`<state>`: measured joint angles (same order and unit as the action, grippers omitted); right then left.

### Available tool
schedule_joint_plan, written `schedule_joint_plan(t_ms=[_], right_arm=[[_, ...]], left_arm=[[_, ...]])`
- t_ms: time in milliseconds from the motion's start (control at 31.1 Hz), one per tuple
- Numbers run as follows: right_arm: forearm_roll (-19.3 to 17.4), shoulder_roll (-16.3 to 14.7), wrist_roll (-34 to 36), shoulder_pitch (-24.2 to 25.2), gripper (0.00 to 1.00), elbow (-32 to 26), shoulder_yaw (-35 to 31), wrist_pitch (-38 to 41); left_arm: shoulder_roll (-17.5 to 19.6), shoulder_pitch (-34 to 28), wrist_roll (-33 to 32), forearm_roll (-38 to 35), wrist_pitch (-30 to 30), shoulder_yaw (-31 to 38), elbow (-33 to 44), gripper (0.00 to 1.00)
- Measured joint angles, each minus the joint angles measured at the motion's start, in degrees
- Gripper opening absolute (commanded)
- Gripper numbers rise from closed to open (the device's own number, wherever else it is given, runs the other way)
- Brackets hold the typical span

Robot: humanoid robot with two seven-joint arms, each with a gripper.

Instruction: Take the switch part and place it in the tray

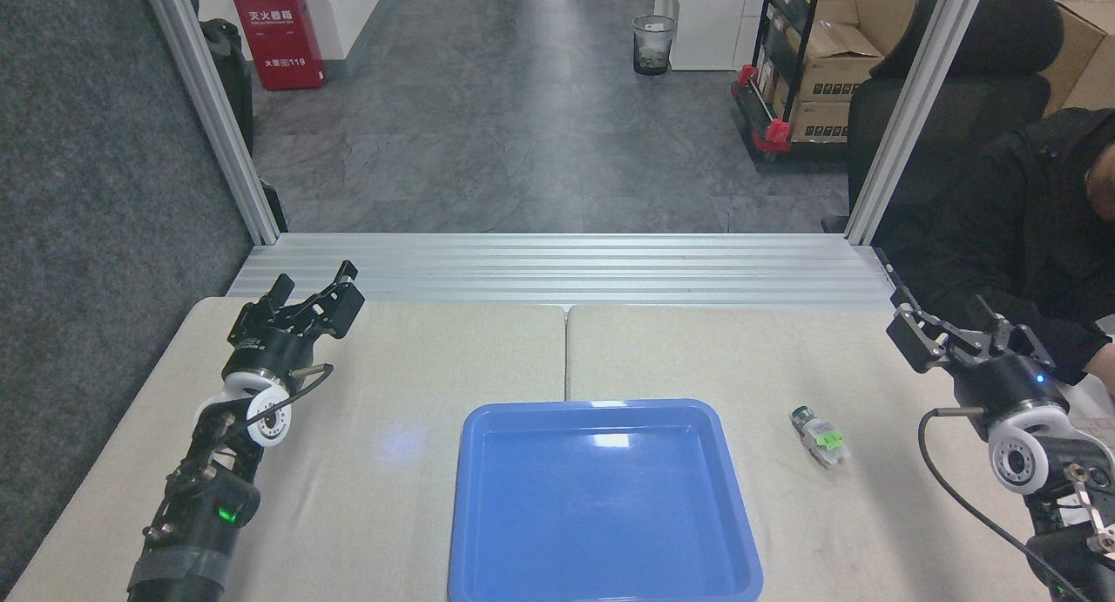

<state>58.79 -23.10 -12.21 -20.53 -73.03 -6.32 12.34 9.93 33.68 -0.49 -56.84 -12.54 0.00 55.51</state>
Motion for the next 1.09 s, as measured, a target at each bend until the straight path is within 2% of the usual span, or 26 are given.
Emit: schedule_joint_plan(t_ms=[450,803,1092], right_arm=[[-0.73,0.28,-0.37,0.31,0.99,-0.18,0.00,0.02],[-7.50,0.22,-0.68,0.45,0.98,-0.83,0.14,-0.23],[-9.73,-0.43,-3.99,0.52,0.98,-1.26,1.00,-0.35]], left_arm=[[0.00,0.01,0.00,0.01,0.00,0.00,0.01,1.00],[0.00,0.04,0.00,0.01,0.00,0.00,0.02,1.00],[0.00,0.04,0.00,0.01,0.00,0.00,0.02,1.00]])
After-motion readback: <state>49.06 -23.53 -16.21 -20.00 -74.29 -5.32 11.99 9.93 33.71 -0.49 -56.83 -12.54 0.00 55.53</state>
